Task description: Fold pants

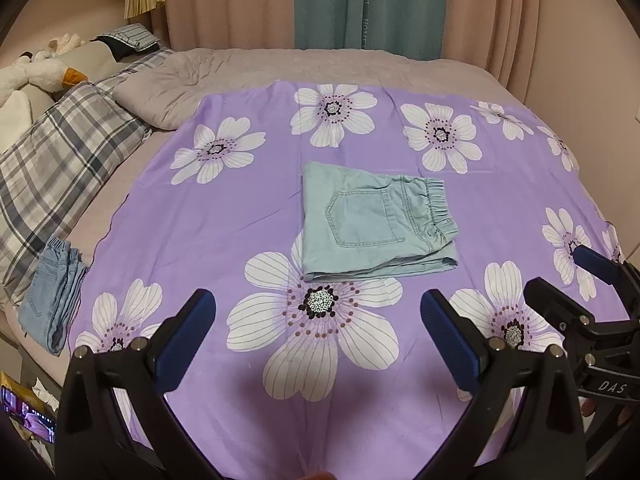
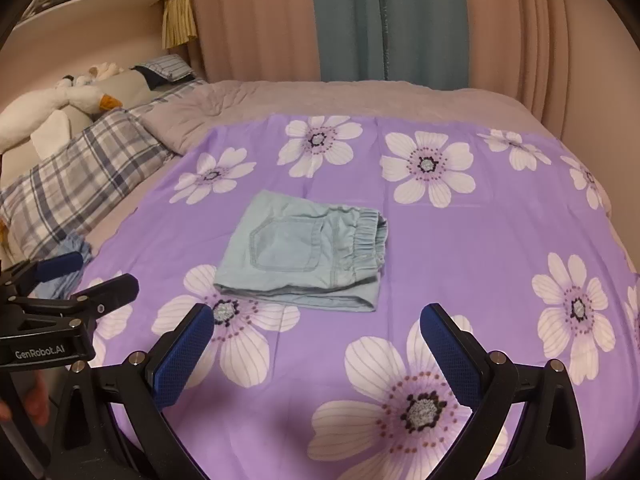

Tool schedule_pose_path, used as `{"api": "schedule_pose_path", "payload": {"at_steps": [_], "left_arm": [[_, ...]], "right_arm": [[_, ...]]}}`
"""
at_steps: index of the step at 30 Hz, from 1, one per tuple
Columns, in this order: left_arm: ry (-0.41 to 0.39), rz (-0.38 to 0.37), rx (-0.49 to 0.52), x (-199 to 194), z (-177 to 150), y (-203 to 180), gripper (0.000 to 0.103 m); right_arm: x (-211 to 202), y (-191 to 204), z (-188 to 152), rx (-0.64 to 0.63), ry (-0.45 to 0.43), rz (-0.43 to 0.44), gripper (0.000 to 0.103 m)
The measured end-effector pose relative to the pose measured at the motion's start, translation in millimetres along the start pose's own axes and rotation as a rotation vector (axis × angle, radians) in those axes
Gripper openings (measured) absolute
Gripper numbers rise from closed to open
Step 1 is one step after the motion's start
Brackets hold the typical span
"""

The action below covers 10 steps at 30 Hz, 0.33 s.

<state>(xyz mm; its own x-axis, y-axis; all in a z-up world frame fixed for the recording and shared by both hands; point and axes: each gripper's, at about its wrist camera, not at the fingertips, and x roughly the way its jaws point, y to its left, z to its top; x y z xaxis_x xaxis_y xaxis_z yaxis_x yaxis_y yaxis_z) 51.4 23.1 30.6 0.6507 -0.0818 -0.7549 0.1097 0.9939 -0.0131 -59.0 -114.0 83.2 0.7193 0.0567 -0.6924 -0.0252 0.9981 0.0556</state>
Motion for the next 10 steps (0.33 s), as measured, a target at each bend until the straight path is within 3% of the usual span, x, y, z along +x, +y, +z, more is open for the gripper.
{"api": "schedule_pose_path", "payload": {"at_steps": [10], "left_arm": [[-0.002, -0.002, -0.018, -5.7, 0.5, 4.5, 0.102]], "right_arm": [[-6.2, 3.4, -0.3, -0.001, -0.008, 0.003, 0.102]]}}
